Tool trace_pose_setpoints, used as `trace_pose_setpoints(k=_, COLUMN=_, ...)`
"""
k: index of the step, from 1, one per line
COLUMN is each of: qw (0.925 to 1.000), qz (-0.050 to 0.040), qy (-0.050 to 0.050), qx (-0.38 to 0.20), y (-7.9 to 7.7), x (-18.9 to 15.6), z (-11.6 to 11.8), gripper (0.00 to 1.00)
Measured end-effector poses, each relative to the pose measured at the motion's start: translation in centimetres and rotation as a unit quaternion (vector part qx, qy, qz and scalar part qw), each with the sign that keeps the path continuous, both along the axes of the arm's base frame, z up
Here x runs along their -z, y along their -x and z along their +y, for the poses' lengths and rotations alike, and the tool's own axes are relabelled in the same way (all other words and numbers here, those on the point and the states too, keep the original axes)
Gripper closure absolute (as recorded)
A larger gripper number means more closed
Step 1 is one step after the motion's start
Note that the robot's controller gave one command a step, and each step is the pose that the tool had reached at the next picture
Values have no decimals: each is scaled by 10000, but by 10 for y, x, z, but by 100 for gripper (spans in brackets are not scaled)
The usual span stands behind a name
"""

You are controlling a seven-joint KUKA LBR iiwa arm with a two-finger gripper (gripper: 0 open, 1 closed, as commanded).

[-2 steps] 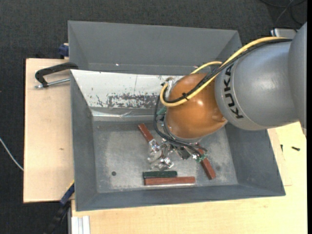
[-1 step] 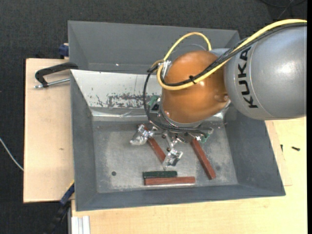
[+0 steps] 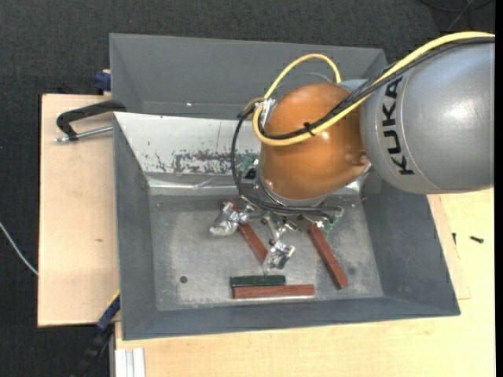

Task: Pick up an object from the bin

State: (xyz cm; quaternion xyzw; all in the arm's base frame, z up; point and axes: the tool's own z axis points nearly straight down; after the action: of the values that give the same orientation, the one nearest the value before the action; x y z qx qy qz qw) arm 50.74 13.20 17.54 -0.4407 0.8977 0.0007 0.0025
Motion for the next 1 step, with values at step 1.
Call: trace_pose_setpoints(k=1, qw=9998, qz=-25, qy=-1, qx=-218, y=6, x=47, z=-19, gripper=0)
